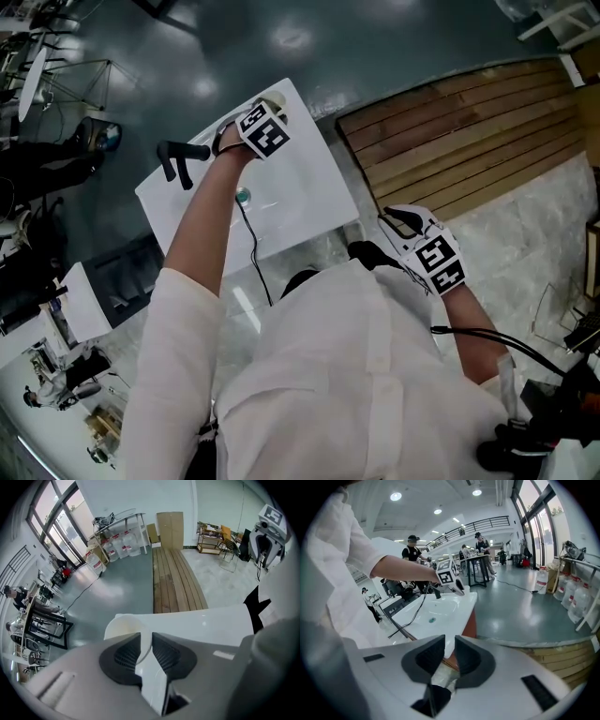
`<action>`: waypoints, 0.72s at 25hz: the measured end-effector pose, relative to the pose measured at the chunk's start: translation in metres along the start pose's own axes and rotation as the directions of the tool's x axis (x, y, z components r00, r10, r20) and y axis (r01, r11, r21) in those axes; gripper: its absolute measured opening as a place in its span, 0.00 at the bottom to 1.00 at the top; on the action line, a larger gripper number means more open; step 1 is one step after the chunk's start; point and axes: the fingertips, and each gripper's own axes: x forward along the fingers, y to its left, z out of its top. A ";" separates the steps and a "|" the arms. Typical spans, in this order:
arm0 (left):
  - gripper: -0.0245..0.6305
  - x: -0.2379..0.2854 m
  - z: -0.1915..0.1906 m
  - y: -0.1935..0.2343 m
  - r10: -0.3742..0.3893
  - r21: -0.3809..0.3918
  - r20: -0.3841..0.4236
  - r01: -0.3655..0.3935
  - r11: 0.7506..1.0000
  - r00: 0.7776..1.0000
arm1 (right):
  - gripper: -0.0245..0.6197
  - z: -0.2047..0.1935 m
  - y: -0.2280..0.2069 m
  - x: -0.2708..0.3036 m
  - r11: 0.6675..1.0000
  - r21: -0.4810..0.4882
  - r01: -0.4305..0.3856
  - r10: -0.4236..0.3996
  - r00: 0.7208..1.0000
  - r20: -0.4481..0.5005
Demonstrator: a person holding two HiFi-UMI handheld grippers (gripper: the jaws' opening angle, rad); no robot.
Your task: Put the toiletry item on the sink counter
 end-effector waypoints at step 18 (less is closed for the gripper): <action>0.24 -0.090 -0.005 -0.009 0.147 -0.172 0.197 -0.113 0.979 0.969 | 0.13 0.021 0.018 0.032 0.989 -0.088 -0.118 0.118 0.993 -0.003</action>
